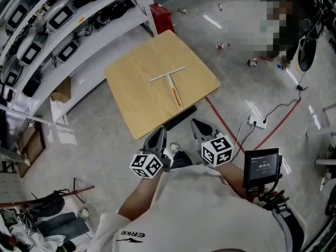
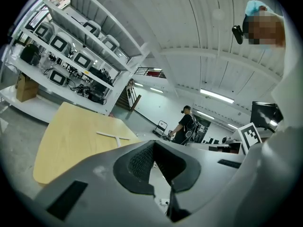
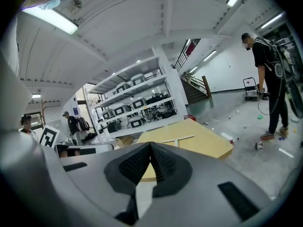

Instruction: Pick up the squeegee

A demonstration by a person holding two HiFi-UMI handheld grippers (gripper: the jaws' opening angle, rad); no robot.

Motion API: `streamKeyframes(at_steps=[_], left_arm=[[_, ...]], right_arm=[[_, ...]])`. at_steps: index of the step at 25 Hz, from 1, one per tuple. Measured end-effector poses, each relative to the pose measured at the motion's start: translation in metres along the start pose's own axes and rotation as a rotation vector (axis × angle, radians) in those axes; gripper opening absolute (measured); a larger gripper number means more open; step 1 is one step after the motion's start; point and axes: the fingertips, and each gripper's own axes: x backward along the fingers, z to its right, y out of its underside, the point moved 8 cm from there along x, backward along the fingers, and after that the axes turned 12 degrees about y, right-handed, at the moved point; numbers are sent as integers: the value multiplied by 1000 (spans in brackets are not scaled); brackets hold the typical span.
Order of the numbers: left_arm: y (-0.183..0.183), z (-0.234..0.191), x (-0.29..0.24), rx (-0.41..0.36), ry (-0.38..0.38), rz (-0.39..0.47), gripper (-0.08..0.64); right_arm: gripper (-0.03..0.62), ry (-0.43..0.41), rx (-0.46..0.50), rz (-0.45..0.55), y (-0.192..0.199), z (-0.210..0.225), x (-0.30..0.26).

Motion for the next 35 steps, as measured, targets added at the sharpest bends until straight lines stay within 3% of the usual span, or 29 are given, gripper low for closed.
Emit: streamKeyframes(at_steps=[18,35], left_arm=[[-54,-107,-23,42,5,29,5],[-62,-164,-49,86,-71,-11,4]], right_arm=[[5,51,82,-58,-36,-19,-123],[5,103,155,-167,-45,2,-214]])
